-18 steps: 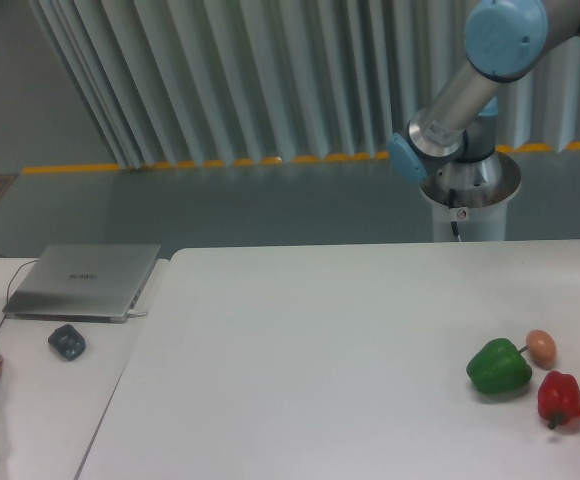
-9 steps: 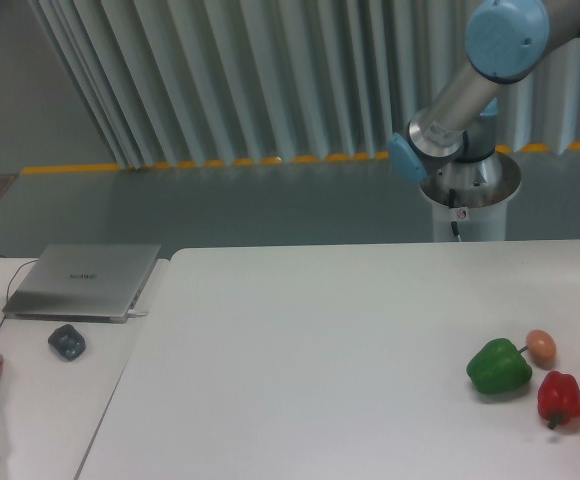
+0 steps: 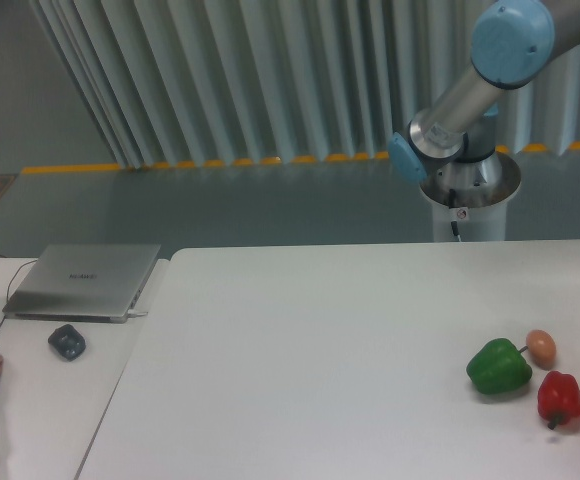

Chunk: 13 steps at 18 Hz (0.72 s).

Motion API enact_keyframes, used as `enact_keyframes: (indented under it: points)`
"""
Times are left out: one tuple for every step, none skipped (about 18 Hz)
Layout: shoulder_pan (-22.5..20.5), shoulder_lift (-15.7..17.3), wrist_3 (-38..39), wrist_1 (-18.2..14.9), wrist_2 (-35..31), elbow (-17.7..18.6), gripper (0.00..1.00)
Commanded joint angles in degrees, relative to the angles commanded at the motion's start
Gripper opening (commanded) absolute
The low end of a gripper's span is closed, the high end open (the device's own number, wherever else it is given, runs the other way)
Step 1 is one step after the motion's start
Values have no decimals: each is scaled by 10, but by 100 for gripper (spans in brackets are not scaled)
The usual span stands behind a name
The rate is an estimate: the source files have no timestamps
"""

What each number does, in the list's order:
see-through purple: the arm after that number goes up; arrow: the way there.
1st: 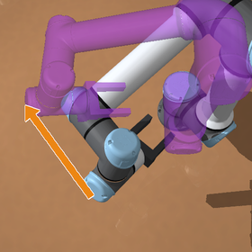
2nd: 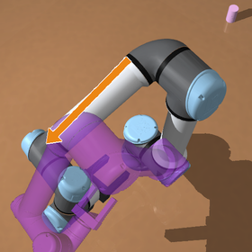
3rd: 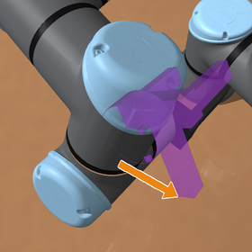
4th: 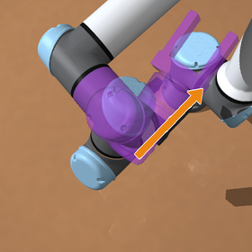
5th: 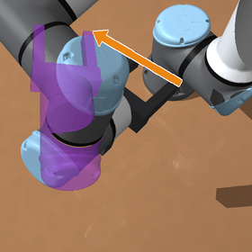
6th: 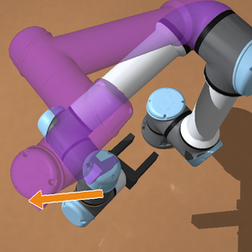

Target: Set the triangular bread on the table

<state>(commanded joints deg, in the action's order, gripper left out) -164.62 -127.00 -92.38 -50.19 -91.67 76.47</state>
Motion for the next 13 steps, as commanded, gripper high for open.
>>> enact_keyframes:
  points:
    - [0,0,5,-1,0,0,100]
    - [0,1,7,-1,0,0,100]
    - [0,0,7,-1,0,0,100]
    - [1,0,8,-1,0,0,96]
    - [1,0,8,-1,0,1,93]
    - [1,0,8,-1,0,1,79]
    - [1,2,7,-2,0,3,71]
    - [2,3,8,-2,-1,4,67]
    - [3,5,8,-3,-2,6,65]
    - [4,7,7,-4,-4,7,57]
    - [5,12,7,-5,-4,11,54]
    - [5,16,7,-5,-5,16,48]
    - [6,18,5,-6,-5,18,46]
